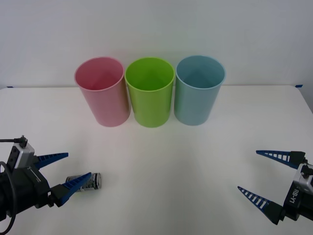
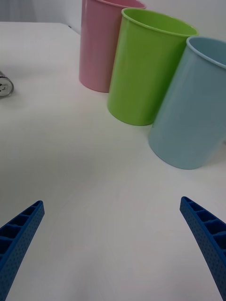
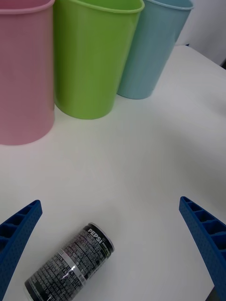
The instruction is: Put cans in the blue bin and PET bottles in the pink bin and trash in the green bin.
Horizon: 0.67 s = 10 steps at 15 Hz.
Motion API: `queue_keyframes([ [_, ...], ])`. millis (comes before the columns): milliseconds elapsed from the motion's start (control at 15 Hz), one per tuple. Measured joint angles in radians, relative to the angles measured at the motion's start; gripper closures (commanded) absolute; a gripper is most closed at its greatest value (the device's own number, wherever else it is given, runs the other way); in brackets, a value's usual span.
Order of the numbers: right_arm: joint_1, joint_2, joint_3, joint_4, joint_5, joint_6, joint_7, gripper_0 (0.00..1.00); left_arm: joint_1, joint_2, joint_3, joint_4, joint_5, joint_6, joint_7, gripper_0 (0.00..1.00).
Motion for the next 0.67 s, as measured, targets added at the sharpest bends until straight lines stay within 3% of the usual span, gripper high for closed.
queue_keyframes([
  [333,0.000,0.000,0.000,0.000,0.000,0.000,0.000,0.00,0.017,0.058,-0.016,-0.029,0.020,0.018,-0.037,0.00],
  [467,0.000,0.000,0.000,0.000,0.000,0.000,0.000,0.00,0.052,0.151,-0.077,-0.063,-0.003,0.128,-0.052,0.00],
  [667,0.000,0.000,0.000,0.000,0.000,0.000,0.000,0.00,0.089,0.413,-0.229,-0.087,-0.034,0.419,-0.025,0.00],
])
